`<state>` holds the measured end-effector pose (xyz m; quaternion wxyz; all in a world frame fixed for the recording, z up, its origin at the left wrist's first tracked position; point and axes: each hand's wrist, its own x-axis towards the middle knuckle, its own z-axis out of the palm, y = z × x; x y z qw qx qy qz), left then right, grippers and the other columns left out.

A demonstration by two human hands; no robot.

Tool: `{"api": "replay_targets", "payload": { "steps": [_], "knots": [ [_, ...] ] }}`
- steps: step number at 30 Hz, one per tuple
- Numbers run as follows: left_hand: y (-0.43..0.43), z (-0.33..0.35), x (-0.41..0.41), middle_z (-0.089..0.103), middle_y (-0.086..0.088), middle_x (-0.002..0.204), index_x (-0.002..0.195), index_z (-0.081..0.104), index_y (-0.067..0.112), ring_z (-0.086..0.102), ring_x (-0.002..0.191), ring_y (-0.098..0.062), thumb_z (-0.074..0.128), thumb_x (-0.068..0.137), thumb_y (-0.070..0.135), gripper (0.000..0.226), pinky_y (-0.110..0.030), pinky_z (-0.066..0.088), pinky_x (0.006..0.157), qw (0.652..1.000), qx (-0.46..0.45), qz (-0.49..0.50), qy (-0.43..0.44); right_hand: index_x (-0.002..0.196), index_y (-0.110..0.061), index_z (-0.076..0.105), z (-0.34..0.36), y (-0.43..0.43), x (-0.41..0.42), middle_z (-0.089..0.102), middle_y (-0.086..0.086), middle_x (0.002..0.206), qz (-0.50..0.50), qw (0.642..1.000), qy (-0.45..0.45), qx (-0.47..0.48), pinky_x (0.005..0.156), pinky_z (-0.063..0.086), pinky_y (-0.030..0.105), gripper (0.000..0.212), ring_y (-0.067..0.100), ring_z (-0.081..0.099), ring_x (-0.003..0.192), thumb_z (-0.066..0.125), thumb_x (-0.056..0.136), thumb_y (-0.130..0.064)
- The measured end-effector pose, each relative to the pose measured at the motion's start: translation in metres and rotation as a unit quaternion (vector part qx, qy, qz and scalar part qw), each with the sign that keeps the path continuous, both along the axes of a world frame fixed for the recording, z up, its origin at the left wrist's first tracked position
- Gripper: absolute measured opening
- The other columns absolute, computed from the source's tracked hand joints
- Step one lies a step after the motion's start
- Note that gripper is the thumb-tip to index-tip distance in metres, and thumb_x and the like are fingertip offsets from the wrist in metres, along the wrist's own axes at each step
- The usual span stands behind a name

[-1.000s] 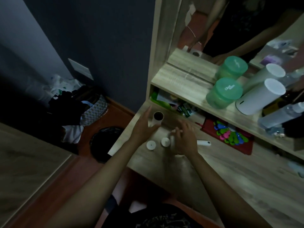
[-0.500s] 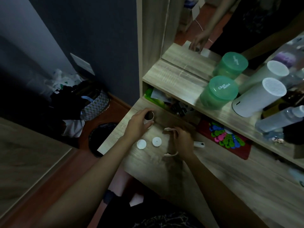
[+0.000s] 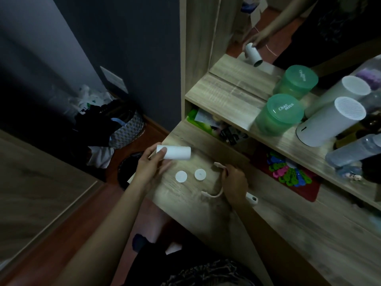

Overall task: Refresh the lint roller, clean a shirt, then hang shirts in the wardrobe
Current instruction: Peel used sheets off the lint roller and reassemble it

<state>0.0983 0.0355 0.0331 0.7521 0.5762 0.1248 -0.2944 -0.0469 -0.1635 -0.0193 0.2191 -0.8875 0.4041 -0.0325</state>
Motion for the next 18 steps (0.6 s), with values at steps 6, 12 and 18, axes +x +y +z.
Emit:
{"api": "replay_targets", "payload": {
  "steps": [6,12,18],
  "knots": [
    [0.010,-0.004,-0.008,0.060,-0.012,0.123,0.124,0.059,0.015,0.071,0.091,-0.014,0.065,0.090,0.017,0.034,-0.026,0.059,0.076,0.999,-0.017,0.019,0.024,0.127,-0.008,0.056,0.007,0.012,0.009,0.057,0.016,0.121,0.085,0.989,-0.122,-0.022,0.087,0.049,0.041,0.039,0.030,0.056,0.107,0.059,0.090,-0.020],
    [0.009,0.000,-0.007,0.060,-0.012,0.123,0.118,0.063,0.018,0.069,0.098,-0.016,0.065,0.090,0.018,0.028,-0.026,0.058,0.081,0.999,-0.022,0.013,0.020,0.130,-0.014,0.053,0.006,0.019,0.023,0.051,0.006,0.131,0.263,0.963,-0.040,0.051,0.090,0.036,0.022,0.043,0.019,0.052,0.116,0.061,0.090,-0.029],
    [0.007,0.003,-0.007,0.062,-0.011,0.118,0.119,0.062,0.017,0.070,0.092,-0.015,0.065,0.090,0.017,0.029,-0.027,0.057,0.080,1.000,-0.019,0.015,0.009,0.129,-0.010,0.053,-0.001,0.021,0.026,0.050,0.011,0.130,0.255,0.963,0.016,0.085,0.099,0.045,0.030,0.044,0.022,0.054,0.115,0.060,0.089,-0.029]
  ]
}}
